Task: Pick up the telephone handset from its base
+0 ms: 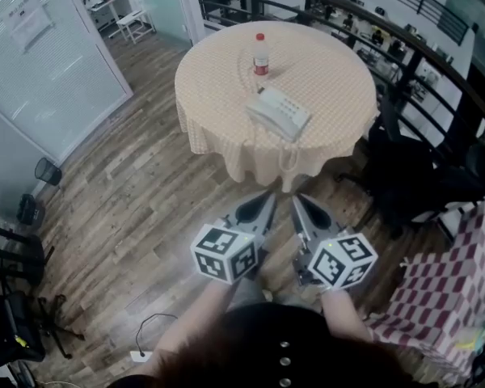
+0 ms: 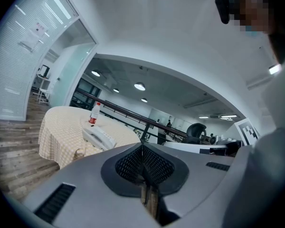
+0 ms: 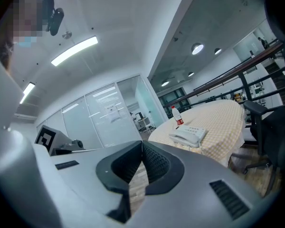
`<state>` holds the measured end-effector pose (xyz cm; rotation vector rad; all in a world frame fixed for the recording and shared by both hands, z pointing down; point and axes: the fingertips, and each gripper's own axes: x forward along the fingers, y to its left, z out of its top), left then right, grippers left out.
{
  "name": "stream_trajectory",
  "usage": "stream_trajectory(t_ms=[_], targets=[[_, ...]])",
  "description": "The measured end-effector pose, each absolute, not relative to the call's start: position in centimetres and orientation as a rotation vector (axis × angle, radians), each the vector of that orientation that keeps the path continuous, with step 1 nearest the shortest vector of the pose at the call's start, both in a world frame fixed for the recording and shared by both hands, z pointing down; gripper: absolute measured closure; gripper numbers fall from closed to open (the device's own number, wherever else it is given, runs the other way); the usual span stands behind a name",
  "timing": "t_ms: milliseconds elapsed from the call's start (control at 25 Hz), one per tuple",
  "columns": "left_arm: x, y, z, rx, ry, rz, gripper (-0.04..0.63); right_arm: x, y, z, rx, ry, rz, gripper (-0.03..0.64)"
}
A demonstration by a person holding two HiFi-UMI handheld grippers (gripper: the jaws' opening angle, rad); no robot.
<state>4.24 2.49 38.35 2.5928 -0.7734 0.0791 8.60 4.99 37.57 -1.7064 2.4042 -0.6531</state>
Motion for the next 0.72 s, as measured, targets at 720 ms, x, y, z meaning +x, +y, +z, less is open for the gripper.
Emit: stream_trajectory(t_ms=[720], targets=[[5.9,-15.3,37.3,2.558,-0.702,0.039,0.583,9.3,-13.6,37.1,-1.713,2.403,-0.675,0.605]])
